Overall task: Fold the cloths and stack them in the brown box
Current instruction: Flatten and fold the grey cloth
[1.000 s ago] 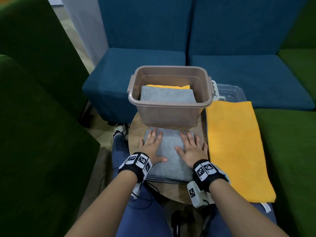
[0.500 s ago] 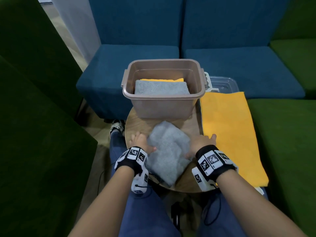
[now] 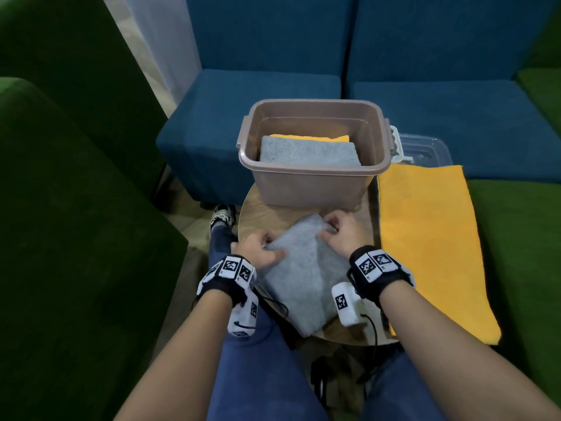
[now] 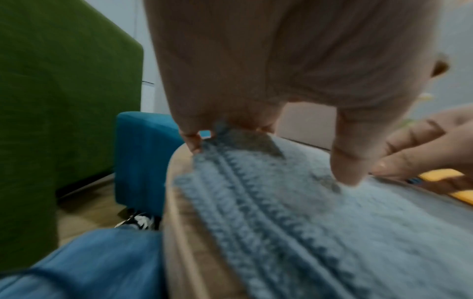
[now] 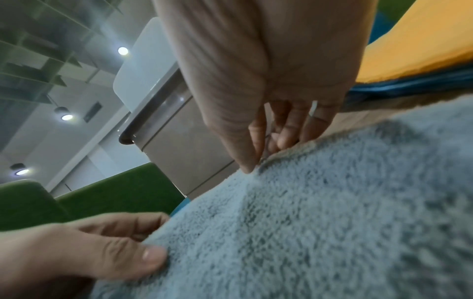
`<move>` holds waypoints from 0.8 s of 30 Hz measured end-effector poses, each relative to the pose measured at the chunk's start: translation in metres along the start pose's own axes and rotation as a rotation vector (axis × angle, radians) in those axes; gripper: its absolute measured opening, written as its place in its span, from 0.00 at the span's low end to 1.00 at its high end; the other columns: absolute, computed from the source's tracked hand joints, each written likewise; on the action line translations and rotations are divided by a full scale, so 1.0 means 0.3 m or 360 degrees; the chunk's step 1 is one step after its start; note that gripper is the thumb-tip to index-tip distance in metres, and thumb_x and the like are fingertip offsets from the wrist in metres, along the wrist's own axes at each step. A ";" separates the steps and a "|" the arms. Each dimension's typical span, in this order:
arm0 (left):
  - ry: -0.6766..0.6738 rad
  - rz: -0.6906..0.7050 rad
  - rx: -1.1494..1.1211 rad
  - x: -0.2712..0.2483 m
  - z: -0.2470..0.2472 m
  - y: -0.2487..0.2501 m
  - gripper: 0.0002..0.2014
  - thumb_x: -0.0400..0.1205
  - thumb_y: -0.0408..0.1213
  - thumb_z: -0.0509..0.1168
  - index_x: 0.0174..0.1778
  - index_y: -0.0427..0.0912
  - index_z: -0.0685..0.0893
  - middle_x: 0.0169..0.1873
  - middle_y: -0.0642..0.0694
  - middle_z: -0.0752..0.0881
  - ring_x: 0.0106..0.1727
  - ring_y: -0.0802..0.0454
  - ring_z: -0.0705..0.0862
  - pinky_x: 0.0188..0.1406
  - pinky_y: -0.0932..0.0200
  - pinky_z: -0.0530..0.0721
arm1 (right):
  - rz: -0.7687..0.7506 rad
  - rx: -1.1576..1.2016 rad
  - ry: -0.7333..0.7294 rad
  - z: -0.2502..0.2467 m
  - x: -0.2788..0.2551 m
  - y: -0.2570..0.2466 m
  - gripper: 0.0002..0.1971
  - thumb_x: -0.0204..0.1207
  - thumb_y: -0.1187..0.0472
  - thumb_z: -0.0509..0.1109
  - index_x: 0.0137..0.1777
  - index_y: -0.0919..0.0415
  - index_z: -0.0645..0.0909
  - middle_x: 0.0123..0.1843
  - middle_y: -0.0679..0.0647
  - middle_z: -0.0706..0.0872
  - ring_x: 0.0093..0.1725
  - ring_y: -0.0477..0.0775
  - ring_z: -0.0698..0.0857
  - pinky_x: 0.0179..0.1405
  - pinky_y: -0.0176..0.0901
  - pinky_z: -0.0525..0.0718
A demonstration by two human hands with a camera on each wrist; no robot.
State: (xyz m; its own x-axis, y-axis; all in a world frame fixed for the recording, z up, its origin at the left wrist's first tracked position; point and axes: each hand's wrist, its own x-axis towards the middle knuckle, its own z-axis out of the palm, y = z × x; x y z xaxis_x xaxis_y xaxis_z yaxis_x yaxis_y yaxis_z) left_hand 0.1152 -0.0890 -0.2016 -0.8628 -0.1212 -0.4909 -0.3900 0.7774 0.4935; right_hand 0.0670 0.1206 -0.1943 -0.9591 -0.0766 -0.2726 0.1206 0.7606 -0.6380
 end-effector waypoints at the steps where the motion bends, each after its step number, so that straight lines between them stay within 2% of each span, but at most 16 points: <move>1: 0.0008 -0.0026 -0.0093 0.003 0.002 -0.021 0.26 0.59 0.71 0.64 0.46 0.59 0.77 0.50 0.54 0.84 0.60 0.47 0.78 0.63 0.53 0.65 | 0.0021 0.0054 -0.0034 0.004 0.006 -0.004 0.18 0.76 0.57 0.76 0.64 0.58 0.81 0.60 0.55 0.84 0.61 0.57 0.82 0.61 0.48 0.80; 2: 0.0004 -0.0027 -0.0168 0.003 0.006 -0.037 0.26 0.60 0.72 0.64 0.45 0.58 0.78 0.51 0.54 0.85 0.60 0.48 0.78 0.61 0.55 0.61 | 0.0044 0.0102 -0.0045 0.007 0.012 -0.008 0.19 0.75 0.57 0.76 0.66 0.59 0.81 0.60 0.56 0.84 0.61 0.57 0.83 0.62 0.48 0.80; 4: -0.0011 -0.0027 -0.0226 0.002 0.014 -0.055 0.22 0.67 0.68 0.66 0.47 0.57 0.79 0.52 0.53 0.85 0.62 0.49 0.77 0.58 0.56 0.55 | 0.0012 0.0187 0.0012 0.008 0.019 -0.013 0.13 0.74 0.60 0.77 0.57 0.58 0.84 0.51 0.55 0.86 0.53 0.54 0.83 0.53 0.42 0.81; 6: -0.0012 -0.0010 -0.0248 0.011 0.020 -0.069 0.16 0.70 0.66 0.66 0.45 0.61 0.80 0.51 0.54 0.86 0.65 0.47 0.76 0.58 0.55 0.55 | -0.0090 0.0267 0.0044 0.005 0.016 -0.016 0.08 0.71 0.63 0.79 0.48 0.55 0.84 0.41 0.49 0.83 0.41 0.47 0.81 0.39 0.32 0.76; 8: -0.0050 -0.0012 -0.0271 0.031 0.029 -0.088 0.16 0.69 0.68 0.62 0.44 0.64 0.81 0.53 0.54 0.86 0.69 0.43 0.74 0.60 0.52 0.57 | -0.0214 0.0343 0.0029 -0.005 0.008 -0.024 0.10 0.70 0.67 0.79 0.44 0.54 0.83 0.38 0.45 0.82 0.38 0.41 0.78 0.36 0.26 0.74; 10: -0.0093 -0.0041 -0.0293 0.049 0.031 -0.096 0.16 0.76 0.63 0.62 0.53 0.63 0.84 0.58 0.54 0.86 0.72 0.41 0.71 0.67 0.46 0.57 | -0.0336 0.0455 0.0016 -0.012 0.005 -0.031 0.12 0.70 0.71 0.78 0.42 0.53 0.81 0.40 0.45 0.83 0.41 0.45 0.80 0.41 0.23 0.75; 11: -0.0095 -0.0042 -0.0290 0.051 0.028 -0.094 0.14 0.80 0.59 0.62 0.57 0.61 0.85 0.59 0.54 0.85 0.73 0.41 0.70 0.70 0.45 0.55 | -0.0367 0.0505 0.0022 -0.013 0.007 -0.032 0.13 0.70 0.72 0.77 0.41 0.52 0.80 0.42 0.47 0.84 0.44 0.49 0.82 0.45 0.25 0.77; 12: -0.0086 -0.0036 -0.0290 0.057 0.031 -0.098 0.12 0.83 0.55 0.61 0.58 0.60 0.85 0.59 0.54 0.86 0.72 0.42 0.71 0.71 0.46 0.54 | -0.0357 0.0537 0.0033 -0.009 0.012 -0.030 0.14 0.71 0.72 0.77 0.39 0.51 0.79 0.43 0.48 0.85 0.47 0.53 0.84 0.49 0.31 0.79; 14: -0.0075 -0.0014 -0.0313 0.060 0.037 -0.104 0.09 0.85 0.49 0.61 0.53 0.57 0.86 0.56 0.52 0.87 0.70 0.43 0.73 0.66 0.51 0.54 | -0.0298 0.0565 0.0035 0.002 0.016 -0.033 0.13 0.71 0.71 0.76 0.41 0.53 0.78 0.47 0.51 0.85 0.51 0.56 0.84 0.59 0.42 0.81; 16: -0.0081 -0.0003 -0.0351 0.058 0.043 -0.099 0.09 0.86 0.45 0.61 0.50 0.51 0.87 0.53 0.49 0.88 0.67 0.44 0.75 0.58 0.54 0.50 | -0.0207 0.0441 -0.0022 0.022 0.024 -0.040 0.13 0.71 0.69 0.78 0.51 0.57 0.80 0.55 0.53 0.84 0.57 0.53 0.82 0.69 0.48 0.78; 18: -0.0085 -0.0020 -0.0365 0.059 0.045 -0.095 0.09 0.86 0.44 0.61 0.50 0.50 0.87 0.52 0.48 0.88 0.66 0.44 0.75 0.56 0.56 0.49 | -0.0114 0.0115 -0.0101 0.052 0.039 -0.047 0.26 0.71 0.63 0.79 0.69 0.61 0.76 0.67 0.56 0.80 0.68 0.55 0.78 0.75 0.49 0.71; 19: -0.0089 -0.0023 -0.0364 0.057 0.041 -0.090 0.09 0.86 0.45 0.61 0.50 0.51 0.87 0.53 0.48 0.88 0.66 0.44 0.76 0.56 0.56 0.50 | -0.0084 -0.0019 -0.0150 0.063 0.046 -0.056 0.32 0.72 0.60 0.79 0.75 0.62 0.72 0.72 0.58 0.76 0.72 0.58 0.75 0.76 0.48 0.68; 21: -0.0133 -0.0027 -0.0313 0.060 0.035 -0.094 0.12 0.83 0.51 0.63 0.53 0.51 0.87 0.55 0.48 0.88 0.67 0.46 0.76 0.59 0.57 0.52 | -0.0006 -0.0169 -0.0225 0.073 0.055 -0.081 0.33 0.75 0.58 0.77 0.76 0.65 0.69 0.74 0.61 0.76 0.75 0.61 0.74 0.75 0.49 0.69; 22: -0.0158 -0.0045 -0.0301 0.070 0.039 -0.107 0.19 0.78 0.61 0.66 0.56 0.52 0.86 0.57 0.49 0.87 0.68 0.47 0.76 0.64 0.57 0.55 | 0.0046 -0.0215 -0.0272 0.077 0.060 -0.086 0.30 0.75 0.57 0.77 0.74 0.67 0.71 0.72 0.62 0.78 0.73 0.62 0.76 0.73 0.50 0.72; 23: -0.0172 -0.0067 -0.0301 0.073 0.039 -0.112 0.30 0.68 0.71 0.68 0.58 0.56 0.86 0.58 0.50 0.87 0.69 0.47 0.76 0.71 0.56 0.58 | 0.0074 -0.0240 -0.0318 0.079 0.063 -0.083 0.27 0.75 0.56 0.76 0.70 0.67 0.75 0.69 0.62 0.81 0.69 0.63 0.79 0.71 0.51 0.76; 24: -0.0192 -0.0100 -0.0305 0.081 0.041 -0.121 0.38 0.57 0.77 0.71 0.59 0.60 0.84 0.59 0.51 0.86 0.69 0.47 0.76 0.75 0.55 0.62 | 0.0101 -0.0247 -0.0359 0.076 0.060 -0.080 0.23 0.75 0.55 0.77 0.66 0.66 0.79 0.65 0.61 0.84 0.65 0.62 0.82 0.68 0.51 0.80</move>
State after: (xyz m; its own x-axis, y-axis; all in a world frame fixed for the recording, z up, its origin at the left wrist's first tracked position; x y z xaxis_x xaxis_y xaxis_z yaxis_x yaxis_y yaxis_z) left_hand 0.1124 -0.1125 -0.2402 -0.7946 -0.0817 -0.6016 -0.5055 0.6378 0.5811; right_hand 0.0528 0.0863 -0.2003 -0.8673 -0.1540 -0.4733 0.1214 0.8567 -0.5014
